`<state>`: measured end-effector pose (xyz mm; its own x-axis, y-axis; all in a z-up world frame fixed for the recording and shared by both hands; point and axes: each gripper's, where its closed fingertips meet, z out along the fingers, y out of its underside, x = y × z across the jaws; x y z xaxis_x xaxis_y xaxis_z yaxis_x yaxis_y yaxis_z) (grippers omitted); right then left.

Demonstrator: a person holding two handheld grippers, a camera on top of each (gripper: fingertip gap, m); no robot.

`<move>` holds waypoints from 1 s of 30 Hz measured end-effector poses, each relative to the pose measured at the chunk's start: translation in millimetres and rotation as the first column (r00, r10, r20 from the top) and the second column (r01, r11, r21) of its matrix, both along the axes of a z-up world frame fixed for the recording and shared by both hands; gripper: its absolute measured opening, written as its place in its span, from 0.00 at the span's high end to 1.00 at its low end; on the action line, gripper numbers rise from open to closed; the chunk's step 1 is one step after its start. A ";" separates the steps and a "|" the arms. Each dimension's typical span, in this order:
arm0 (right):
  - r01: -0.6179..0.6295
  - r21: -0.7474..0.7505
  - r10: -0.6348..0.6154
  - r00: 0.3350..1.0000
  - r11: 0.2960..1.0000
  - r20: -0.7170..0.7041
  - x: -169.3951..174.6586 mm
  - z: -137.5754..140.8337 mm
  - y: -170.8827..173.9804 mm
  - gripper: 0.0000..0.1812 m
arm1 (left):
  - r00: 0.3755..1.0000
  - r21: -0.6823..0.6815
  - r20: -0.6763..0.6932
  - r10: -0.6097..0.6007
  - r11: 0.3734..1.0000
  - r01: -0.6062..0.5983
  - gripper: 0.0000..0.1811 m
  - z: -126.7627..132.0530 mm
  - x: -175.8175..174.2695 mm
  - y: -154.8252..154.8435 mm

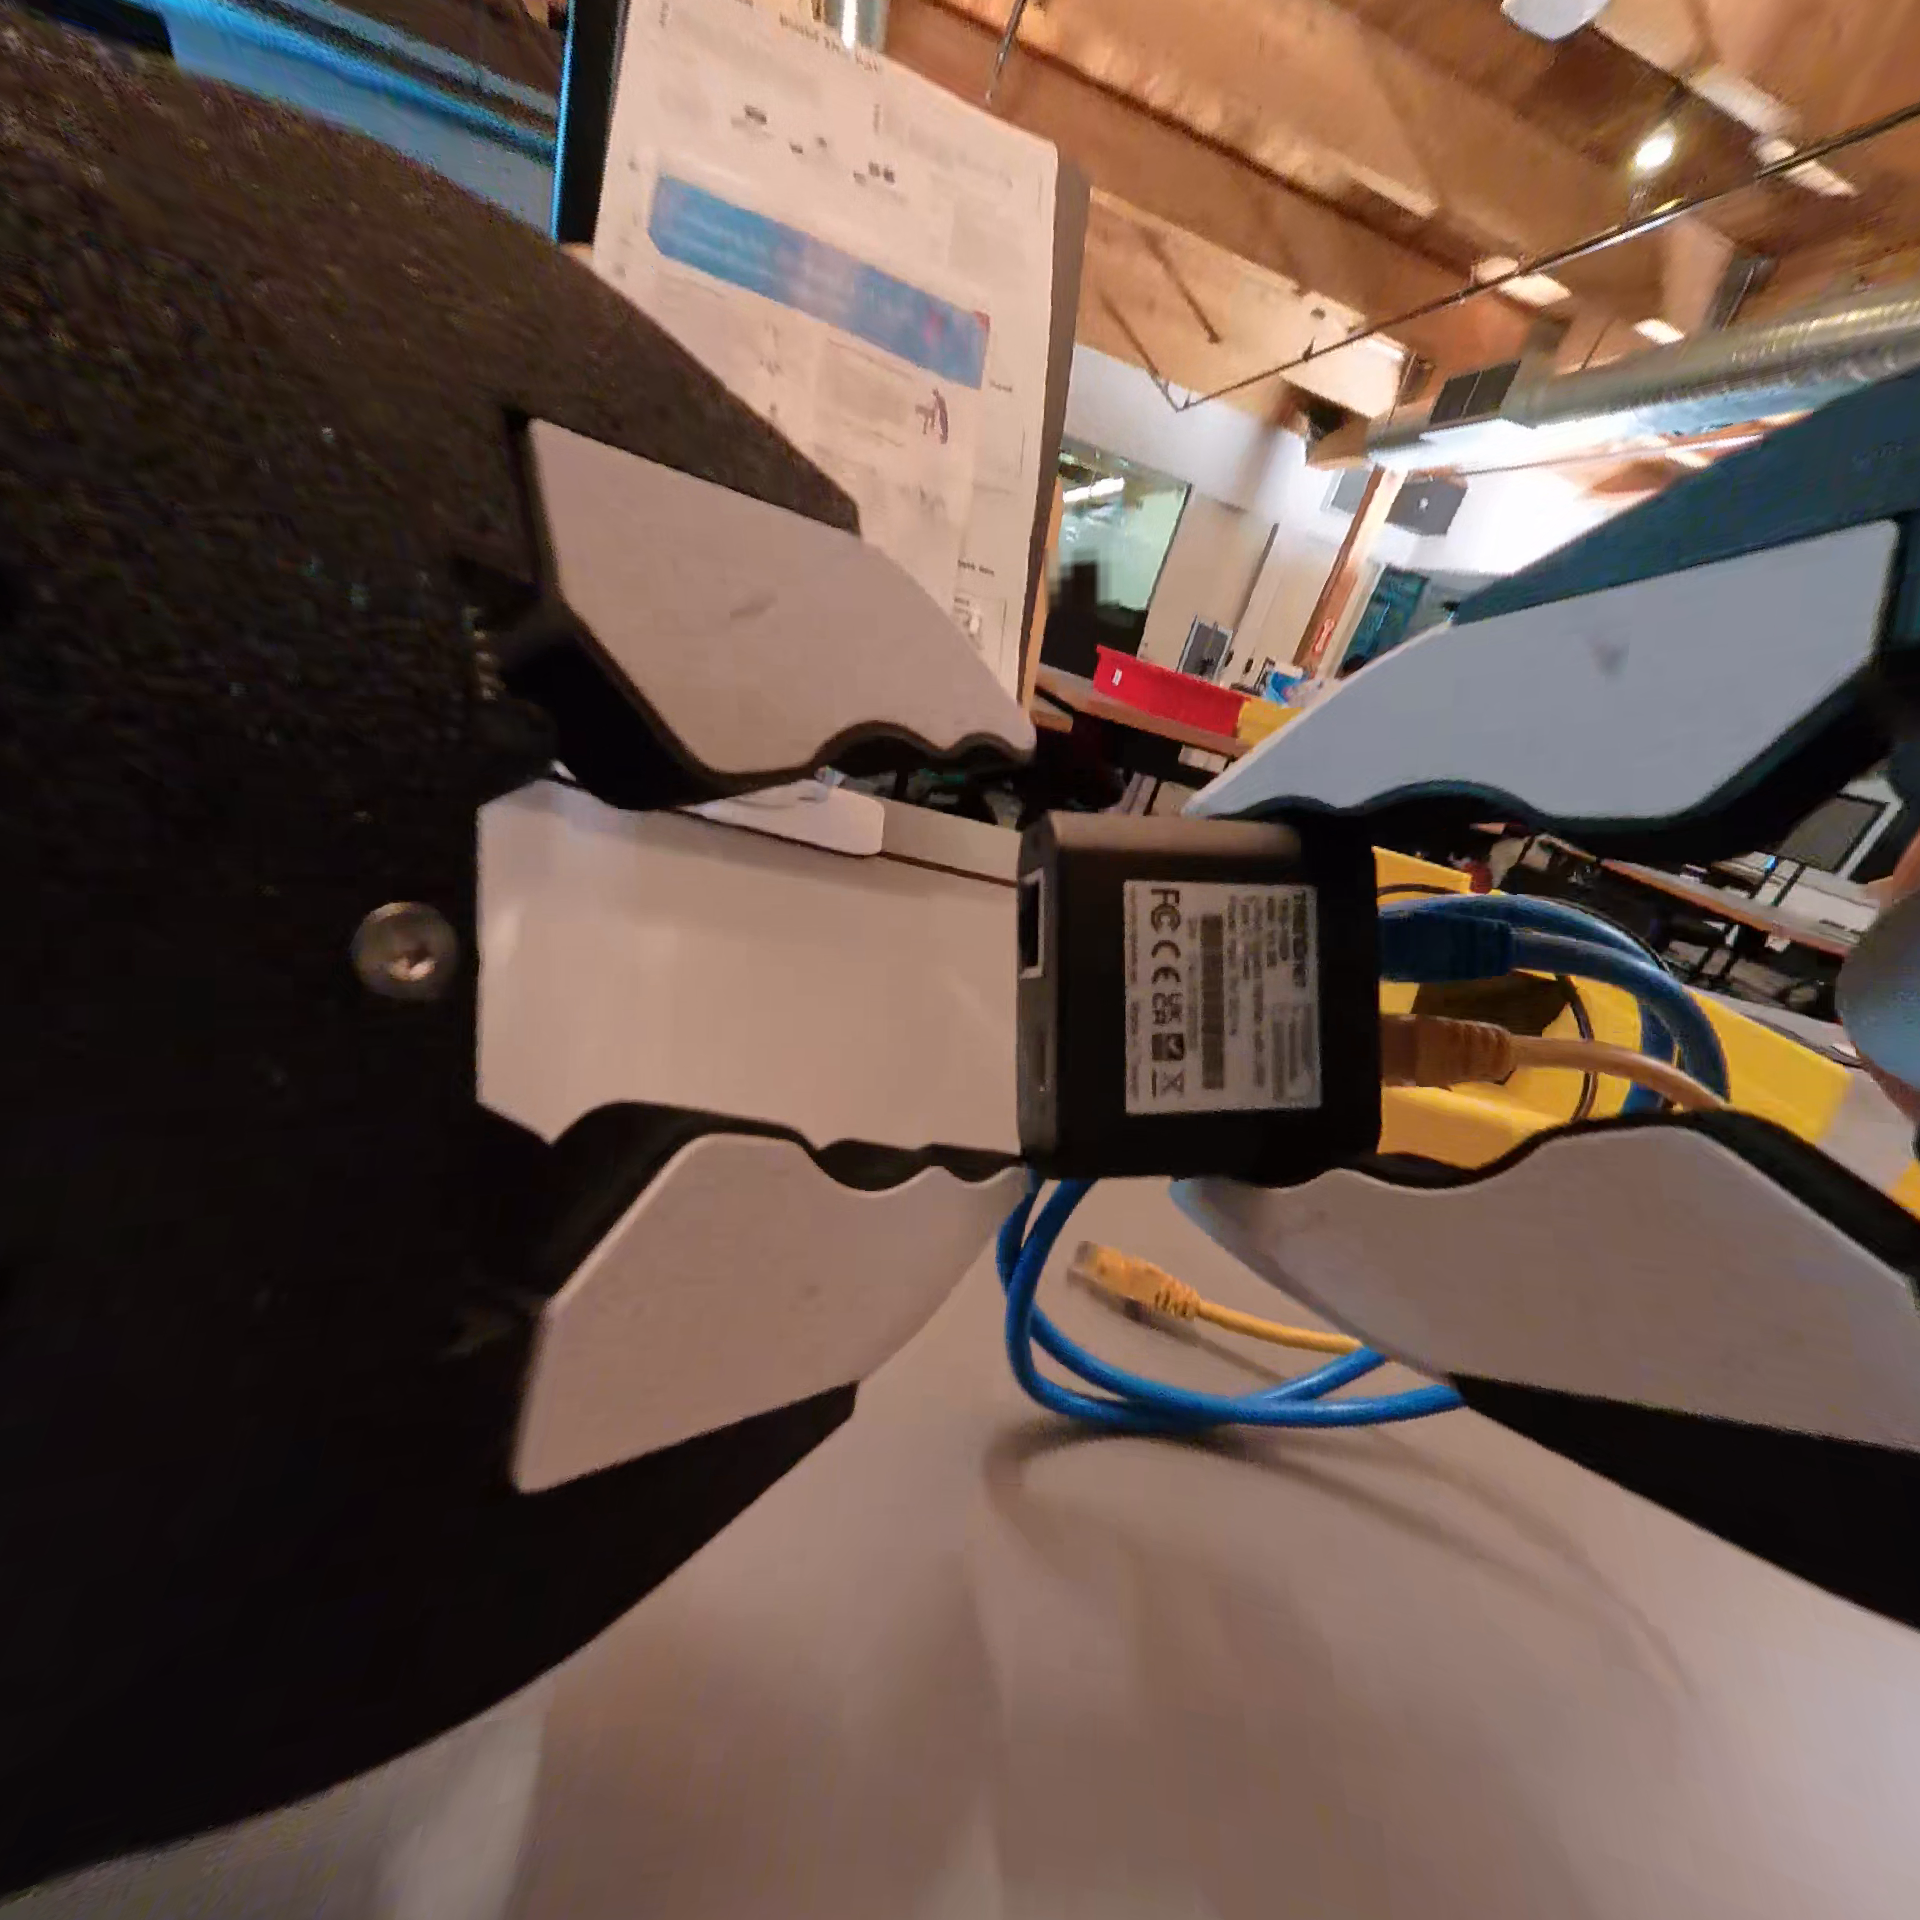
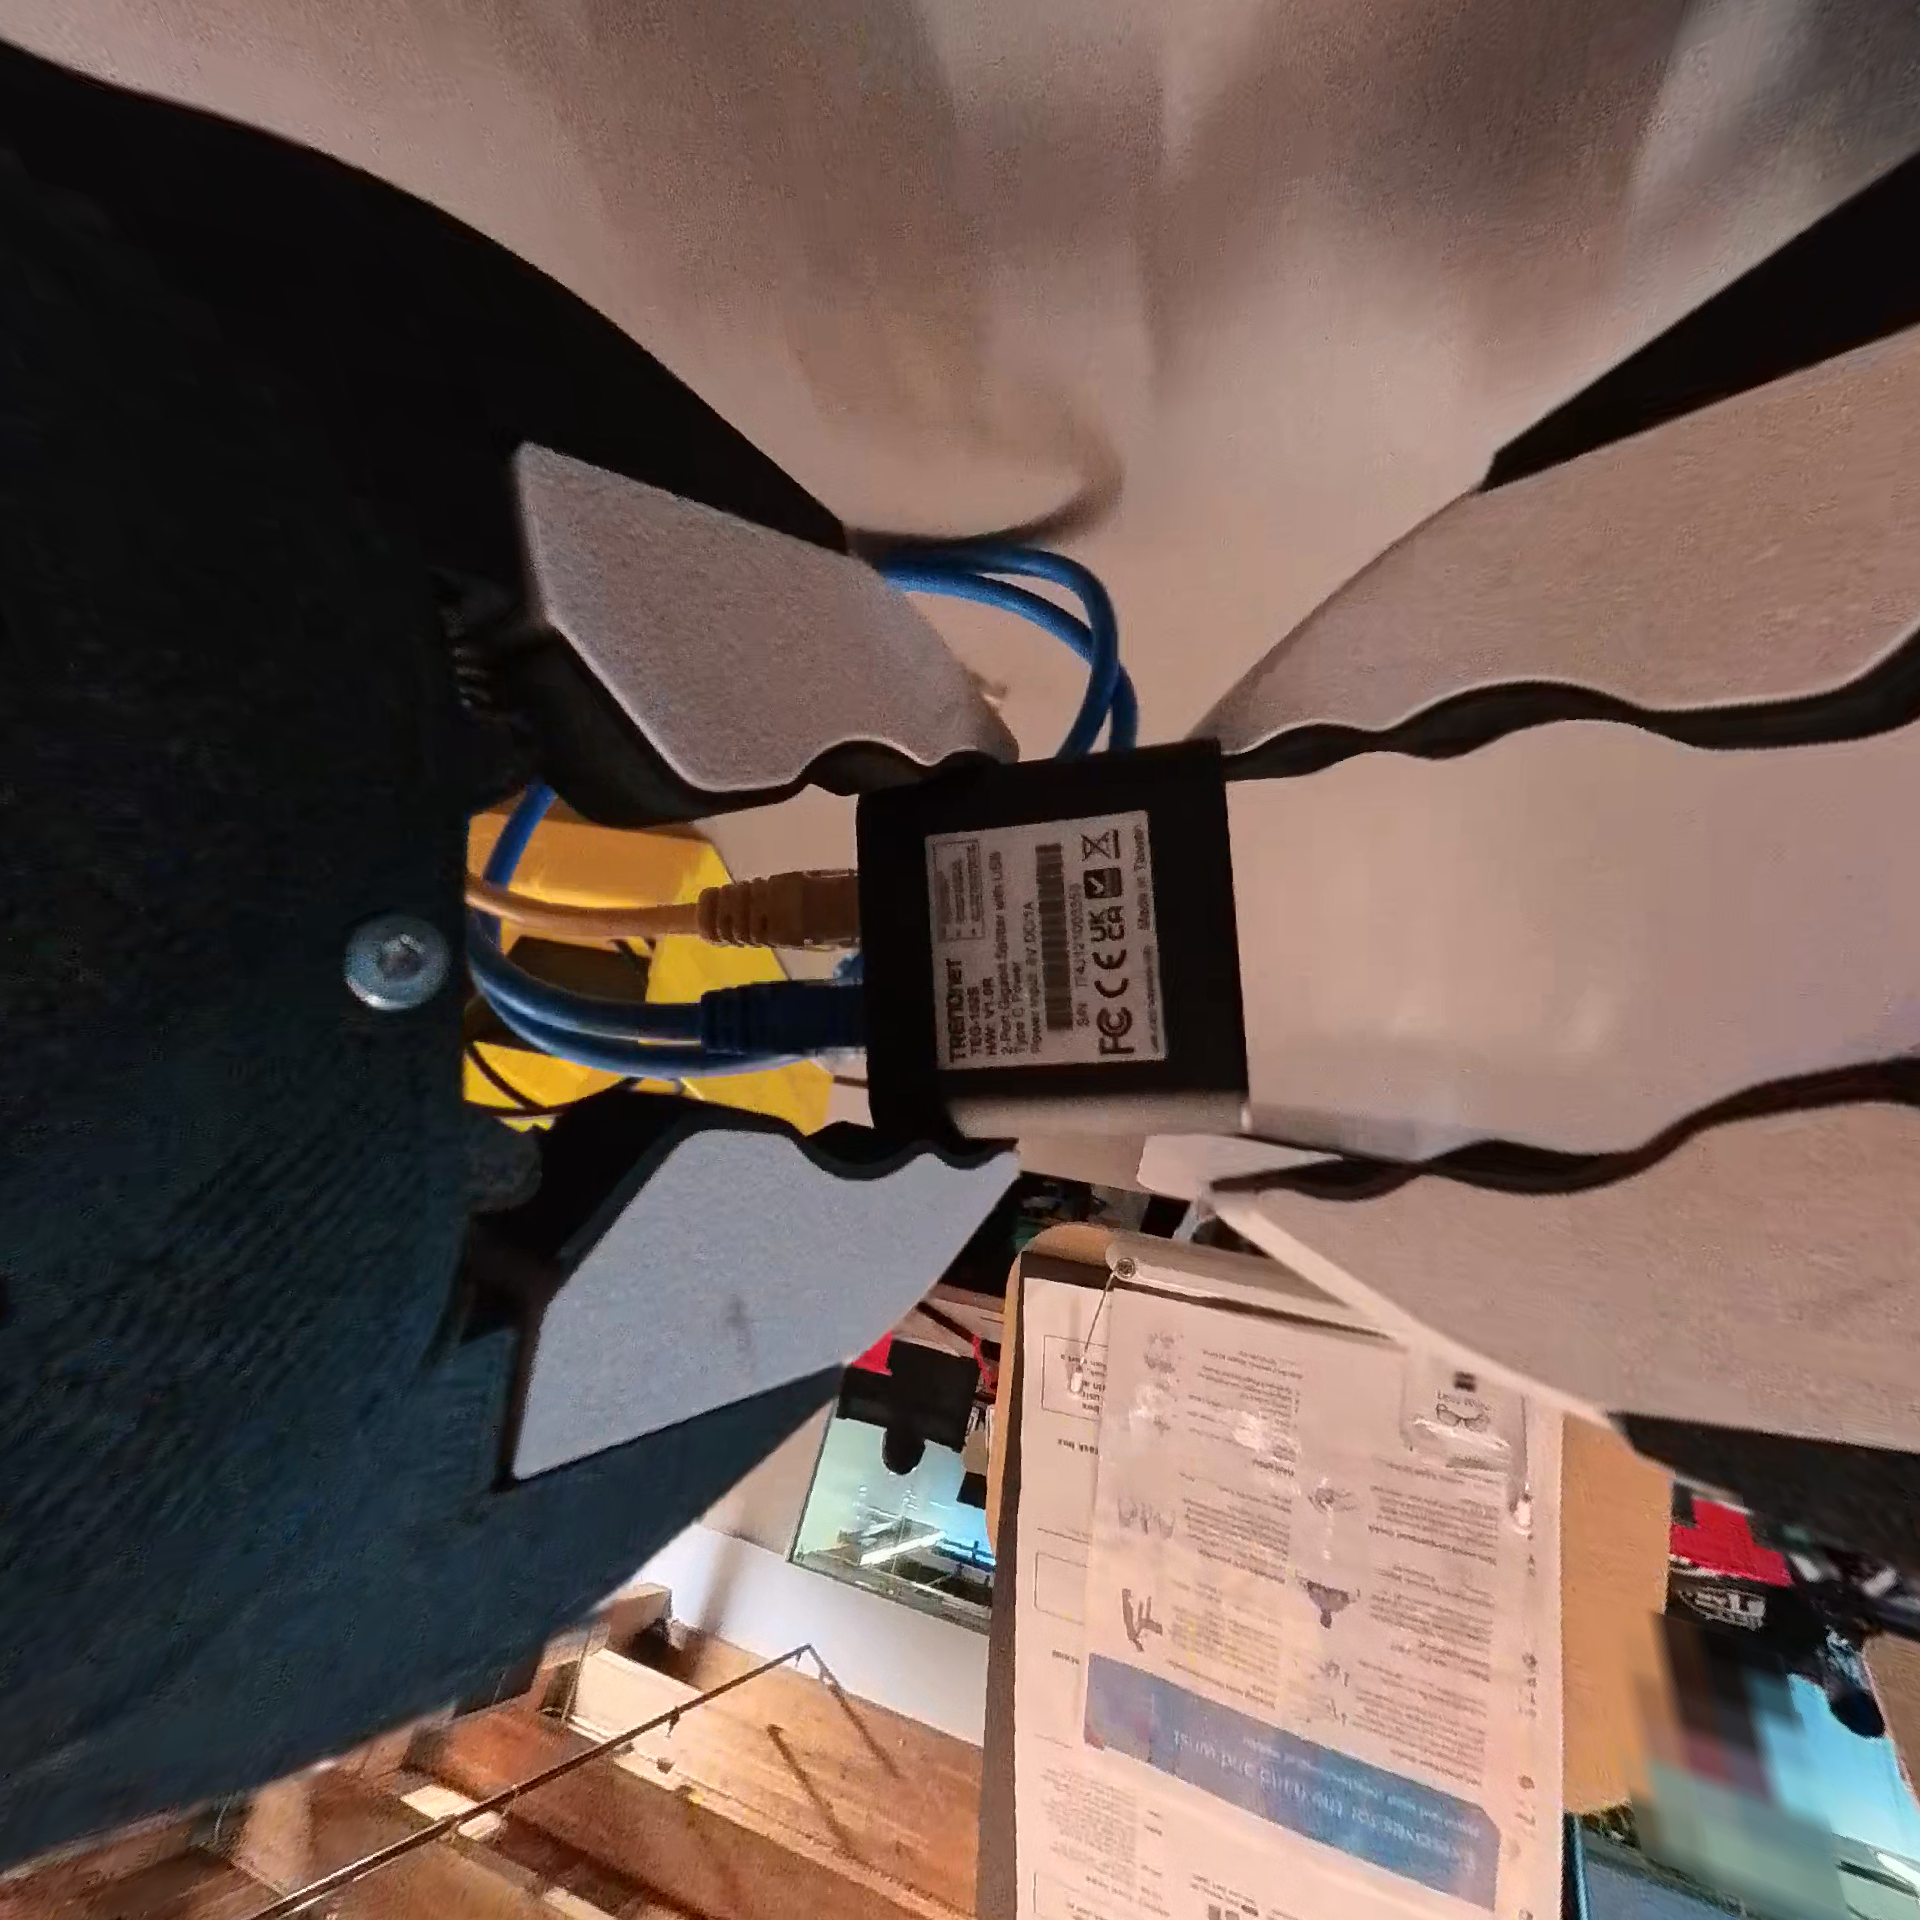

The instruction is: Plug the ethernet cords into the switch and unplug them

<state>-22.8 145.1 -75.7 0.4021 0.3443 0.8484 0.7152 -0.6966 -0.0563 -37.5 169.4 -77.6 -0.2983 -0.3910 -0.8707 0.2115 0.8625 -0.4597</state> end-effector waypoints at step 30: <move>0.042 0.402 0.074 0.960 0.915 -0.270 -8.9 35.3 6.0 0.61 | 0.988 -0.498 -0.074 -0.136 0.863 0.081 0.65 15.8 0.2 6.6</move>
